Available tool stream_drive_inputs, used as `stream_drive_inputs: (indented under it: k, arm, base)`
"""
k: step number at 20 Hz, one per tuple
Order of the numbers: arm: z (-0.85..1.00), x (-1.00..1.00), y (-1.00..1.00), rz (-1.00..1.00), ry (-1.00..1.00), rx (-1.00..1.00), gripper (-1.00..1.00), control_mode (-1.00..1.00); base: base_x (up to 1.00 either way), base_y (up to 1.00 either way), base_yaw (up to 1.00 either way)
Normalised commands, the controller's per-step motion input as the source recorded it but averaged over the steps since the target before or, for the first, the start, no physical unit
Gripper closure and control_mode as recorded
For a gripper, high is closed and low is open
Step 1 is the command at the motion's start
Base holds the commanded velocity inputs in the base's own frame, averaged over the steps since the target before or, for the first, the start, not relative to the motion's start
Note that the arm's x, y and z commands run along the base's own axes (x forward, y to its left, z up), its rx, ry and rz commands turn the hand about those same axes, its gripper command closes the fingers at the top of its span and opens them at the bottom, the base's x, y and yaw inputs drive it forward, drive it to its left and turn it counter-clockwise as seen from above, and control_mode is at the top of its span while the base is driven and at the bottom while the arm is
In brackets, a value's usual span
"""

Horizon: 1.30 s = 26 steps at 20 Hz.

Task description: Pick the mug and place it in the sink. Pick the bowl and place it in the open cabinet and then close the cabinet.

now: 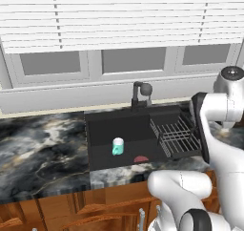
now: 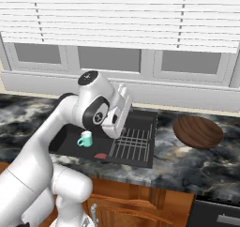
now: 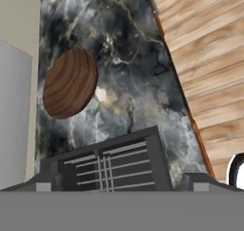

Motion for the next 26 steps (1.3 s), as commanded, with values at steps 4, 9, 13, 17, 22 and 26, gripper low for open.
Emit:
stream_drive_inputs:
  k: [4,9,13,17,22,26]
  arm:
    - [-0.08,0.08,-0.31,0.0,-0.08,0.0,-1.0,-1.0]
    - [-0.12,0.02,-0.23,-0.11,-0.09,0.0,-1.0,-1.0]
    - [-0.15,0.11,-0.17,-0.24,-0.01,0.0,-1.0,-1.0]
    - [-0.13,0.18,-0.21,-0.31,0.01,0.0,-1.0,-1.0]
    - [-0.13,0.16,-0.29,-0.22,0.01,0.0,-1.0,-1.0]
    - [-0.16,0.19,-0.24,0.0,-0.02,0.0,-1.0,-1.0]
  base:
    - [0.0,0.0,0.0]
    - [0.0,0.0,0.0]
    - [0.0,0.0,0.0]
    - [0.0,0.0,0.0]
    - [0.0,0.0,0.0]
    - [0.0,0.0,0.0]
